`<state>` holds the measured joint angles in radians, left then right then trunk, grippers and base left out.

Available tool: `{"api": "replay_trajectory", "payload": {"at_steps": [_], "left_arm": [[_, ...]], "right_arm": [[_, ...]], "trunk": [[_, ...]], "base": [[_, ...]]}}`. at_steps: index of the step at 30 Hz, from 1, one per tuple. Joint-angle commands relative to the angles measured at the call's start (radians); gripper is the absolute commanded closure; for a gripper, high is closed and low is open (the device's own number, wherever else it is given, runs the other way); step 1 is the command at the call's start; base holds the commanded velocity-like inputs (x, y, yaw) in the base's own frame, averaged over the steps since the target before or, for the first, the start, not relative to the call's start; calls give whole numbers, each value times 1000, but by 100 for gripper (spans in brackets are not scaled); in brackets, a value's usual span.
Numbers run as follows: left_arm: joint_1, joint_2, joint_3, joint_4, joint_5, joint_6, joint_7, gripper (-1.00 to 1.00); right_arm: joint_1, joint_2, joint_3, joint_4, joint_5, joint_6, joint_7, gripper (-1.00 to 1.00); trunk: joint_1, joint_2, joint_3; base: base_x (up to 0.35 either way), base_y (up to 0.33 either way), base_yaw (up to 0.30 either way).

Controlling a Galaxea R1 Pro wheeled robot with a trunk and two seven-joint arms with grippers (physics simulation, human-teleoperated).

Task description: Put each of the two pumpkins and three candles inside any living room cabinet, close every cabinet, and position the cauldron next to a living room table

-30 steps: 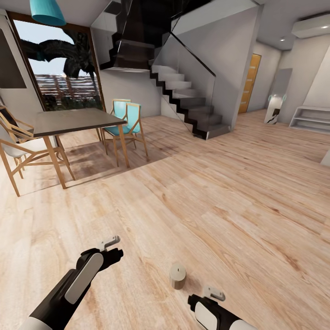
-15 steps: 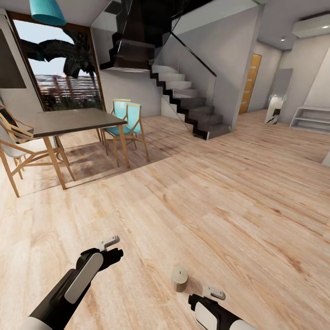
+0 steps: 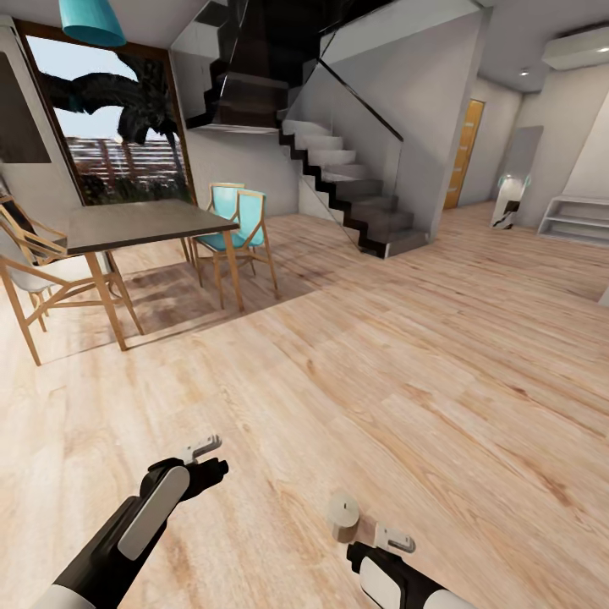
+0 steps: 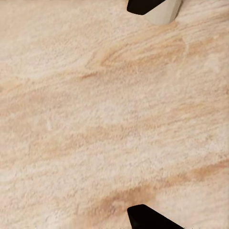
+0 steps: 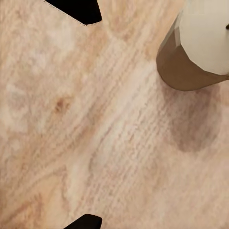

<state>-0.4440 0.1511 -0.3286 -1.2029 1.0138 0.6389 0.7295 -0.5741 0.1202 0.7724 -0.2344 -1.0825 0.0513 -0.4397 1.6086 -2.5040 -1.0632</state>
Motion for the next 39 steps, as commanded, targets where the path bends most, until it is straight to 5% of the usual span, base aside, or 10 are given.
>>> {"api": "replay_trajectory", "payload": {"at_steps": [1, 23, 39], "left_arm": [[-1, 1, -3, -1, 9, 0, 10, -100], [-1, 2, -2, 0, 9, 1, 10, -100], [-1, 2, -3, 0, 9, 1, 10, -100]], "right_arm": [[-1, -1, 7, -2, -2, 5, -7, -100], [0, 0, 7, -2, -2, 5, -7, -100], [0, 0, 7, -2, -2, 5, -7, -100]], "trunk": [[0, 0, -1], [0, 0, -1], [0, 0, -1]], "base": [[46, 27, 0], [60, 49, 0], [233, 145, 0]]}}
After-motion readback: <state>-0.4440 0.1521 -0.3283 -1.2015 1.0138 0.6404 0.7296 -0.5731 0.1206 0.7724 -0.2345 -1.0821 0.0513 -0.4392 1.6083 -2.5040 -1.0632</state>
